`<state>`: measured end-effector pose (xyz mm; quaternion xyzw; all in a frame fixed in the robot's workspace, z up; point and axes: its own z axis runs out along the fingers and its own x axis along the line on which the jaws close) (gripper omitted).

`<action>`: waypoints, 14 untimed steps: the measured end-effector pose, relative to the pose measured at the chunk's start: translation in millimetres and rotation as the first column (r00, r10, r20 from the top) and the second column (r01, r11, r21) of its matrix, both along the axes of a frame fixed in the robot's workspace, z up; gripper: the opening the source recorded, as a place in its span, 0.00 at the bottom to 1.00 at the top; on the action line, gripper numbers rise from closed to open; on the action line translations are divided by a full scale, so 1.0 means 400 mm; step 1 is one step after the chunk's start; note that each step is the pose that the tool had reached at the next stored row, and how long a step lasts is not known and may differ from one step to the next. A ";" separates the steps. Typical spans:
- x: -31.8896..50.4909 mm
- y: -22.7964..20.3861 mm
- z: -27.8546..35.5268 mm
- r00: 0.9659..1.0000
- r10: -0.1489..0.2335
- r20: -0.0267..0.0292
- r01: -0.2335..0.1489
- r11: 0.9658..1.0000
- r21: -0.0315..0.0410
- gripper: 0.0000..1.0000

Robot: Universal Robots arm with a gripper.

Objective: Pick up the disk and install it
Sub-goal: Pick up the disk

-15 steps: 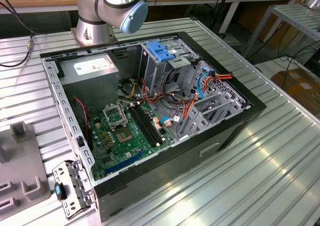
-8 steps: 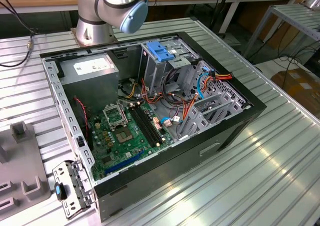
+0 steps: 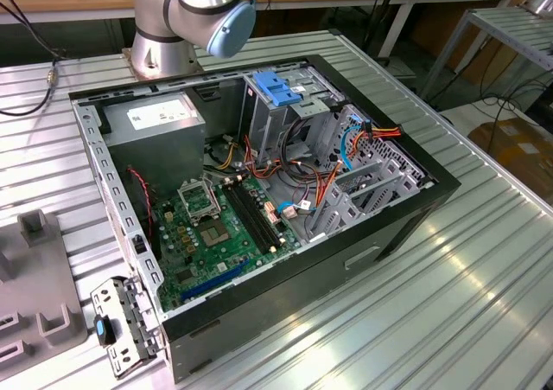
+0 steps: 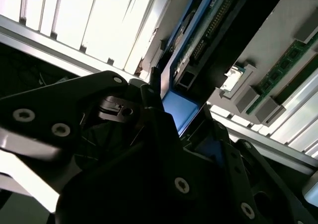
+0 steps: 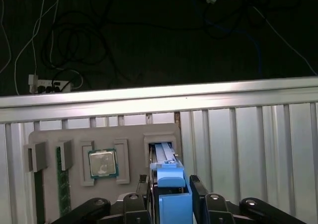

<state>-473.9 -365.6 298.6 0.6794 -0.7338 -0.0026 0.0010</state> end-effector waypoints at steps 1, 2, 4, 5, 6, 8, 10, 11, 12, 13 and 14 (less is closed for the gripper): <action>0.000 0.000 -0.001 1.000 -0.003 0.000 0.003 1.000 0.000 0.45; 0.000 0.000 -0.001 1.000 -0.007 0.000 0.007 1.000 0.000 0.45; 0.000 0.000 -0.002 1.000 -0.016 0.000 0.016 1.000 0.000 0.45; 0.000 0.000 -0.002 1.000 -0.017 0.000 0.017 1.000 0.000 0.45; 0.000 0.000 -0.002 1.000 -0.017 0.000 0.017 1.000 0.000 0.45; 0.000 0.000 -0.002 1.000 -0.017 0.000 0.017 1.000 0.000 0.45; 0.000 0.000 -0.003 1.000 -0.017 0.000 0.017 1.000 0.000 0.45; 0.000 0.000 -0.003 1.000 -0.017 0.000 0.017 1.000 0.000 0.45; 0.000 0.000 -0.004 1.000 -0.017 0.000 0.017 1.000 0.000 0.45; 0.000 0.000 -0.005 1.000 -0.017 0.000 0.017 1.000 0.000 0.45; 0.000 0.000 -0.006 1.000 -0.017 0.000 0.017 1.000 0.000 0.45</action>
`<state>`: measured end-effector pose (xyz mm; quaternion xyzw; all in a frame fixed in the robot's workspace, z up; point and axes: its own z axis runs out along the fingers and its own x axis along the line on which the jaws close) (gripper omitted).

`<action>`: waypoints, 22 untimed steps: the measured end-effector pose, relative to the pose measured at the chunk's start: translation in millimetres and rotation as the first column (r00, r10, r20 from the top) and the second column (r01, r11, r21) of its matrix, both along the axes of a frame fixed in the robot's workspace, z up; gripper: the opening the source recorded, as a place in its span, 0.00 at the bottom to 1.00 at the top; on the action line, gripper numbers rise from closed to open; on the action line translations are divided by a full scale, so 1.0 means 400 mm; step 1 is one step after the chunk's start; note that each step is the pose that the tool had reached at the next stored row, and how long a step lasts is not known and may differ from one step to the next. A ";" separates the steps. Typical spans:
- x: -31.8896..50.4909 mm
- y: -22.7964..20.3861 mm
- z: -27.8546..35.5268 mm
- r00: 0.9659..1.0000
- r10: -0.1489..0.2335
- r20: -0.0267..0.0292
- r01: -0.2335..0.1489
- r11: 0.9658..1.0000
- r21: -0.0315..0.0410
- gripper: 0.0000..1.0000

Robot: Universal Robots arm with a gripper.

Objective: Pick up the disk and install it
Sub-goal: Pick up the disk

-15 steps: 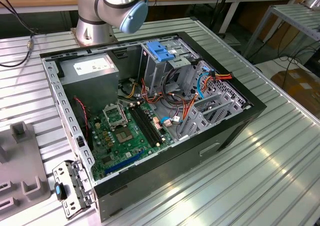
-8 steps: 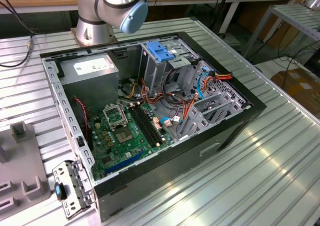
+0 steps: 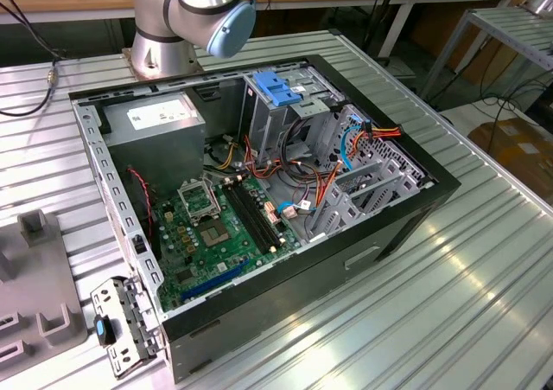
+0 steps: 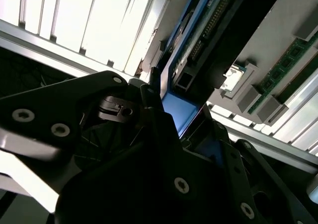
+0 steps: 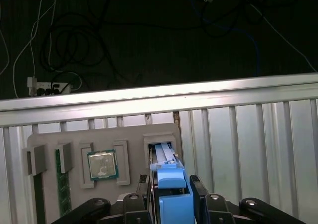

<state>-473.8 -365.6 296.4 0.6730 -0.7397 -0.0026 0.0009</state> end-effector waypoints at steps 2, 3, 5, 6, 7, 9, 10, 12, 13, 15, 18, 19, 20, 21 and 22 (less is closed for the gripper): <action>0.000 0.000 -0.001 1.000 0.000 0.000 0.000 1.000 0.000 0.45; 0.000 0.000 -0.001 1.000 0.000 0.000 0.000 1.000 0.000 0.45; 0.000 0.000 -0.002 1.000 0.000 0.000 0.000 1.000 0.000 0.45; 0.000 0.000 -0.002 1.000 0.000 0.000 0.000 1.000 0.000 0.45; 0.000 0.000 -0.002 1.000 0.000 0.000 0.000 1.000 0.000 0.44; 0.000 0.000 -0.002 1.000 0.000 0.000 0.000 1.000 0.000 0.38; 0.000 0.000 -0.002 1.000 0.000 0.000 0.000 1.000 0.000 0.38; 0.000 0.000 -0.002 1.000 0.000 0.000 0.000 1.000 0.000 0.38; 0.000 0.000 -0.002 1.000 0.000 0.000 0.000 1.000 0.000 0.38; 0.000 0.000 -0.002 1.000 0.000 0.000 0.000 1.000 0.000 0.38; 0.000 0.000 -0.002 1.000 0.000 0.000 0.000 1.000 0.000 0.37; 0.000 0.000 -0.002 1.000 0.000 0.000 0.000 1.000 0.000 0.37; 0.000 0.000 -0.002 1.000 0.000 0.000 0.000 1.000 0.000 0.37; 0.000 0.000 -0.002 1.000 0.001 0.000 -0.001 1.000 0.000 0.37; 0.000 0.000 -0.002 1.000 0.006 0.000 -0.006 1.000 0.000 0.37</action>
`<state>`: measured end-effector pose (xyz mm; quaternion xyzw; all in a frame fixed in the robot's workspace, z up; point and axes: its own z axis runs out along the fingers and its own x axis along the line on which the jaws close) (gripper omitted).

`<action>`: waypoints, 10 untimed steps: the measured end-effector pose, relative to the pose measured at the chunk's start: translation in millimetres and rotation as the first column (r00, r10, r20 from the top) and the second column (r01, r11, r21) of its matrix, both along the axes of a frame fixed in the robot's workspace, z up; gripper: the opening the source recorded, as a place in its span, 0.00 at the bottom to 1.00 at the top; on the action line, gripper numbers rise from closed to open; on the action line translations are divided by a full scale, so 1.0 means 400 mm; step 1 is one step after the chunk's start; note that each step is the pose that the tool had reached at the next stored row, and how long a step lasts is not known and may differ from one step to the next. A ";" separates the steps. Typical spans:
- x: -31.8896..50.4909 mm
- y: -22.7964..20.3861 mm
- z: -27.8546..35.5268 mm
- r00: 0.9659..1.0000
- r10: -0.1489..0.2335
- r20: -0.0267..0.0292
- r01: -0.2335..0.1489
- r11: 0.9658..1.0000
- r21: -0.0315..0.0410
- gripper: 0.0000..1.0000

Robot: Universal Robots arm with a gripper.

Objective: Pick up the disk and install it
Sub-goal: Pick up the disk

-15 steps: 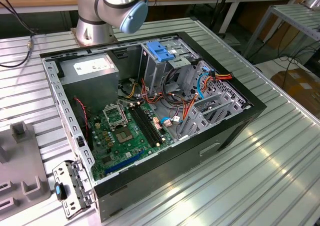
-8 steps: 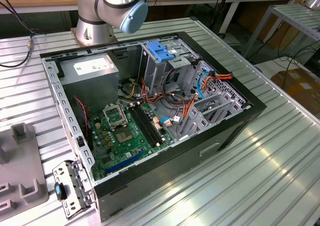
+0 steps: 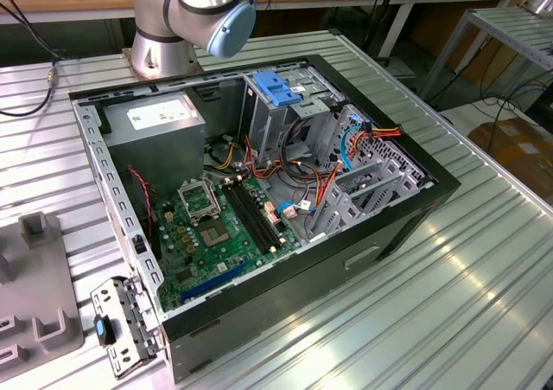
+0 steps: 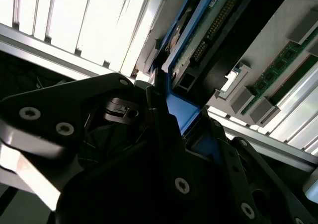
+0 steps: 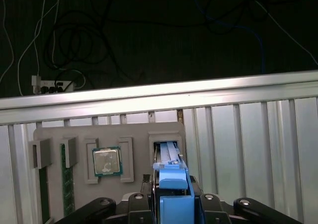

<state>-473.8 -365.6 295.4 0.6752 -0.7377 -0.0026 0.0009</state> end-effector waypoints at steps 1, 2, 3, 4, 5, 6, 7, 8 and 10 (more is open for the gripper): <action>0.000 0.000 0.000 1.000 0.009 0.000 -0.009 1.000 0.000 0.37; 0.000 0.000 0.000 1.000 0.019 0.000 -0.019 1.000 0.000 0.37; 0.000 0.000 0.000 1.000 0.028 0.000 -0.028 1.000 0.000 0.37; 0.000 0.000 0.000 0.999 0.035 0.000 -0.035 0.999 0.000 0.37; 0.000 0.000 0.000 0.999 0.042 0.000 -0.042 0.999 0.000 0.37; 0.000 0.000 0.000 0.999 0.051 0.000 -0.051 0.999 0.000 0.37; 0.000 0.000 0.000 0.998 0.058 0.000 -0.058 0.998 0.000 0.37; 0.000 0.000 0.000 0.997 0.071 0.000 -0.071 0.997 0.000 0.37; 0.000 0.000 0.000 0.997 0.083 0.000 -0.083 0.997 0.000 0.37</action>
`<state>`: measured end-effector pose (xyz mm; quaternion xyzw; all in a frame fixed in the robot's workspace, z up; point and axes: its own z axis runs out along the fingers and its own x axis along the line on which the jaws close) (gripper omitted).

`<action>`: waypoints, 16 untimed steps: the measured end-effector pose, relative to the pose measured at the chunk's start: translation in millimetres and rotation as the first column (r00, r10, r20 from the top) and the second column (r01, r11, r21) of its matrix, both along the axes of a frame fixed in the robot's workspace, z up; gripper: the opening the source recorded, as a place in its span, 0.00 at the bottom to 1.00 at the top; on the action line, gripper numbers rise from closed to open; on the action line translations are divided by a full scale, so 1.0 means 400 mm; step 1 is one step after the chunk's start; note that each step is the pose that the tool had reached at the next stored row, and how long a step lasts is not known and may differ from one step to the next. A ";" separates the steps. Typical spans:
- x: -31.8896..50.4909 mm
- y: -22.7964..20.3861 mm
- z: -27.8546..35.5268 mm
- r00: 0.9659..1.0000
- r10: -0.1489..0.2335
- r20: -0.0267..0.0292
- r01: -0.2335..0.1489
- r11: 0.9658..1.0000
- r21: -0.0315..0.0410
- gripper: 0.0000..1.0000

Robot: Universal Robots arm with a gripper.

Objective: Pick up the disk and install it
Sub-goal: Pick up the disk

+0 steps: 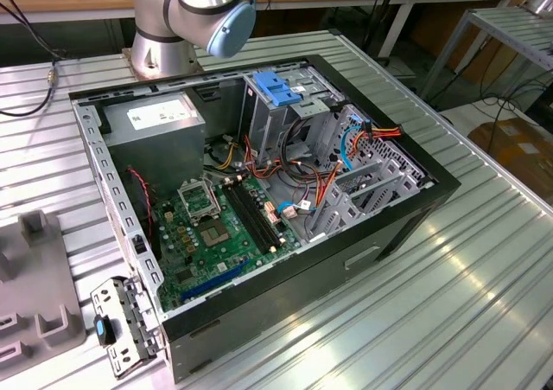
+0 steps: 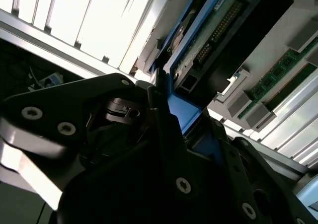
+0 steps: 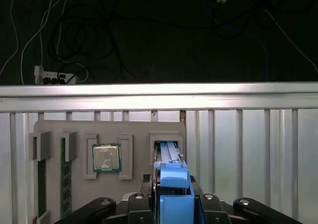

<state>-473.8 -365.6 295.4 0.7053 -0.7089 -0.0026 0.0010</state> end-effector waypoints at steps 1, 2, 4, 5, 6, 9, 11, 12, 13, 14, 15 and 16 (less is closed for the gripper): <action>0.000 0.000 0.000 1.000 0.003 0.000 -0.003 1.000 0.000 0.37; 0.000 0.000 0.000 1.000 0.003 0.000 -0.003 1.000 0.000 0.37; 0.000 0.000 0.000 1.000 0.003 0.000 -0.003 1.000 0.000 0.37; 0.000 0.000 0.000 1.000 0.003 0.000 -0.003 1.000 0.000 0.37; 0.000 0.000 0.000 1.000 0.003 0.000 -0.003 1.000 0.000 0.37; 0.000 0.000 0.000 1.000 0.003 0.000 -0.003 1.000 0.000 0.37; 0.000 0.000 0.000 1.000 0.002 0.000 -0.002 1.000 0.000 0.37; 0.000 0.000 0.000 1.000 0.001 0.000 -0.001 1.000 0.000 0.37; 0.000 0.000 0.000 1.000 0.000 0.000 0.000 1.000 0.000 0.37; 0.000 0.000 0.000 1.000 -0.001 0.000 0.001 1.000 0.000 0.37; 0.000 0.000 0.000 1.000 -0.003 0.000 0.003 1.000 0.000 0.37; 0.000 0.000 0.000 1.000 -0.009 0.000 0.009 1.000 0.000 0.37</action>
